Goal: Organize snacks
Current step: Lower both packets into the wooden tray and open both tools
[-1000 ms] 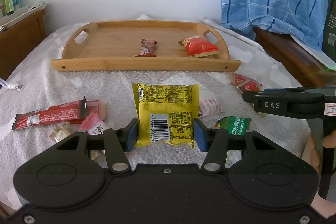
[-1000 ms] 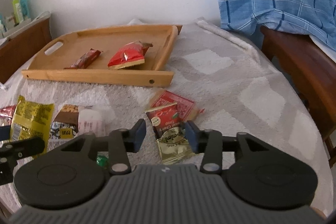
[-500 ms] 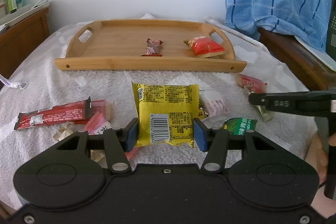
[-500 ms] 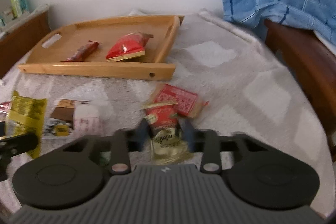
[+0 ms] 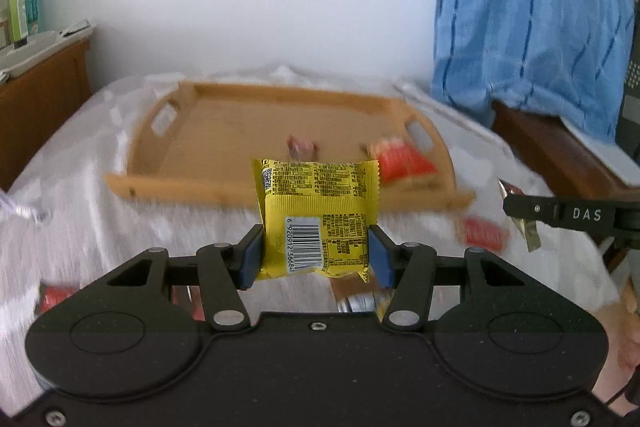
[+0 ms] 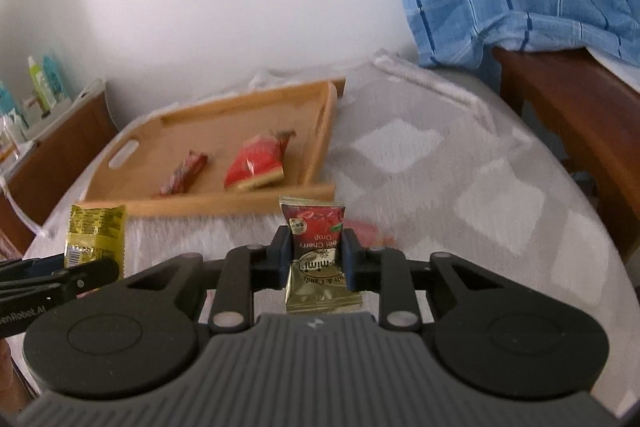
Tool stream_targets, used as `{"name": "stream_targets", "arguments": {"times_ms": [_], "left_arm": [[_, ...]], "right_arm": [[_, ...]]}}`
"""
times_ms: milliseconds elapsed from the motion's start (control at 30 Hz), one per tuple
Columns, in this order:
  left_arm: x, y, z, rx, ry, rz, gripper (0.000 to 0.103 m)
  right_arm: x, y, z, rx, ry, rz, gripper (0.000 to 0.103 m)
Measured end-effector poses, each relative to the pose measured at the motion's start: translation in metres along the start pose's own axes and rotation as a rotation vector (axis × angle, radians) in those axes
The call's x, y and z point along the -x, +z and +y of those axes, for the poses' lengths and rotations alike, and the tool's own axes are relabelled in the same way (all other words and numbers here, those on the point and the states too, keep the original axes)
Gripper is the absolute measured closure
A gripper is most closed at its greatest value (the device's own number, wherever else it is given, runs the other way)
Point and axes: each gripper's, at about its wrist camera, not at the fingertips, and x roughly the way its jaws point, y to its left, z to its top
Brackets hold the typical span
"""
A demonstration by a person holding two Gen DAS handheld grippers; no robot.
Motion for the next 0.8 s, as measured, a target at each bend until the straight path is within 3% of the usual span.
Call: {"name": "stream_targets", "arguments": {"times_ms": [200,333,600,800], "left_arm": [[-0.022,0.05,0.024,0.014,0.001,-0.042,0.052],[-0.048,0.071,0.046,0.047,0.006,-0.024,0.052],[-0.108,0.075,0.068,0.045,0.038,0.075,0.052],[-0.131,0.069,0.07,0.011,0.044,0.094,0.051]], "right_arm": [[-0.03,0.043,0.016,-0.018,0.021,0.006,0.073],[-0.055,0.063,0.035,-0.016,0.04,0.028,0.073],[-0.1,0.058,0.089,0.053,0.084,0.068,0.072],[-0.125,0.048,0.108,0.091,0.073,0.1,0.072]]}}
